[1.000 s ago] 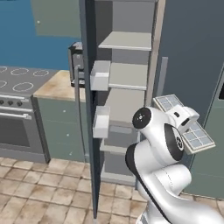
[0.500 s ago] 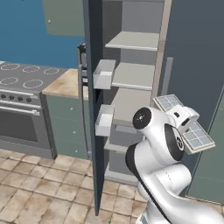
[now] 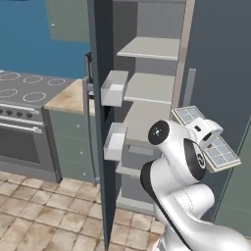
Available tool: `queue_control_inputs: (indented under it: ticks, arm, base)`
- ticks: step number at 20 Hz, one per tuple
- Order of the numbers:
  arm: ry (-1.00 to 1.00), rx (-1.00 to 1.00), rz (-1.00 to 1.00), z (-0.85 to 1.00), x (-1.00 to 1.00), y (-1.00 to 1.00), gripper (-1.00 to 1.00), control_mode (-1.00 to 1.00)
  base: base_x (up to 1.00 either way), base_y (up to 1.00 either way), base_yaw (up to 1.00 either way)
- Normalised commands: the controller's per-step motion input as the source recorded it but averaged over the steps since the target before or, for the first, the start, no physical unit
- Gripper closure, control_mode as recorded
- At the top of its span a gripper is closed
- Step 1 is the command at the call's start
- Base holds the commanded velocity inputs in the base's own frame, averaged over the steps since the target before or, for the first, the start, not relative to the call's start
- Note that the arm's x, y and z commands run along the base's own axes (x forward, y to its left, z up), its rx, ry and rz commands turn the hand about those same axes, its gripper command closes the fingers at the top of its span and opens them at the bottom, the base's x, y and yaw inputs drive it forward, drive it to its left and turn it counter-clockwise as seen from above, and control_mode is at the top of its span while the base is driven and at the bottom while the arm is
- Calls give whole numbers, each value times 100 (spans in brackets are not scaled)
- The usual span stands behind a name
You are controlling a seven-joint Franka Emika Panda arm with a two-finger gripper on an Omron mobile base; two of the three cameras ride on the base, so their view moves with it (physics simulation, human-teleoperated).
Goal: The ice cube tray has been filled with water. Take the tray and place it in the freezer to make ice. Close the freezer door after placing the tray.
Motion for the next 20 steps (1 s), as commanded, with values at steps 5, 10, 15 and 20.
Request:
queue_control_inputs:
  ticks: [5, 10, 15, 20]
  arm:
    - [0, 0, 0, 0, 0, 0, 100, 100]
    - [0, 0, 0, 0, 0, 0, 100, 100]
    - [0, 0, 0, 0, 0, 0, 100, 100]
    - [0, 0, 0, 0, 0, 0, 100, 100]
  base:
    - [43, 0, 1]
    - [43, 2, 1]
    - [43, 3, 3]
    - [36, 19, 10]
